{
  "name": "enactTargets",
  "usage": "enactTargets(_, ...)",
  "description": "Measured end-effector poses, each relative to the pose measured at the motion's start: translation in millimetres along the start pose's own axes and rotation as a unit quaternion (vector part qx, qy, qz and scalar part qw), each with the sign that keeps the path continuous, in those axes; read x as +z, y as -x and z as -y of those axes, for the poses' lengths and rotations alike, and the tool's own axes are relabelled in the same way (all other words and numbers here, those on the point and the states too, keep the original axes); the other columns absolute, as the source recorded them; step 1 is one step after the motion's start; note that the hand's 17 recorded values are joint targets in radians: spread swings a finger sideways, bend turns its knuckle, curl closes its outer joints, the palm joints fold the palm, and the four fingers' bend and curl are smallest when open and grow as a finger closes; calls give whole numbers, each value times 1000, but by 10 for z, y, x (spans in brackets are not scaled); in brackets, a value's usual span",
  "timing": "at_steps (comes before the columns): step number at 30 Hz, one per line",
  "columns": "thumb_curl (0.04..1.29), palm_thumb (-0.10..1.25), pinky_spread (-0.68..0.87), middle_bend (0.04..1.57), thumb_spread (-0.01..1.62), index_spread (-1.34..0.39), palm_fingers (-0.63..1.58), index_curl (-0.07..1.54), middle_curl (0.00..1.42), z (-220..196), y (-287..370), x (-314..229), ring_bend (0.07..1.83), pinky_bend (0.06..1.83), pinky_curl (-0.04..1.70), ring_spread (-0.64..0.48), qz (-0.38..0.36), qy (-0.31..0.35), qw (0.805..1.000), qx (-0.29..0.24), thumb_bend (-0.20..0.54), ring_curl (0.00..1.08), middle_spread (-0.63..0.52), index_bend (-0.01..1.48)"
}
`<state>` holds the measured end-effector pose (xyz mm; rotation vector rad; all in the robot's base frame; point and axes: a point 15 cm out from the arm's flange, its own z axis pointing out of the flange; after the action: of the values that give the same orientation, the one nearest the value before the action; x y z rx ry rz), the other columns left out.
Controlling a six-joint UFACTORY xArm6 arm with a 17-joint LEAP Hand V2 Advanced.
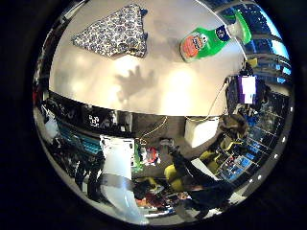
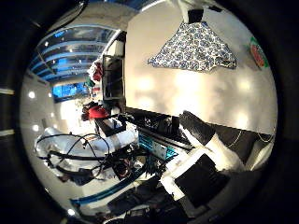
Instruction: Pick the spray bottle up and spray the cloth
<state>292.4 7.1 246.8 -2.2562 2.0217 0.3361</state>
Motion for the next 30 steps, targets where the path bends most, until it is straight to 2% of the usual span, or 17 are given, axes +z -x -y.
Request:
enactTargets(5,361,845,393,184,1147,-331,127,392,288,-14,-115,-16,178,200,327,172,2,-3,1000,16,-16,163,62,212)
enactTargets(16,353,811,392,189,1145,-331,167,373,296,-136,-970,-173,188,210,328,158,25,-57,990,127,-20,178,49,187)
enactTargets(30,350,730,400,194,1137,-315,172,336,311,-461,-1871,-169,196,232,327,155,100,-114,960,234,-25,206,40,165)
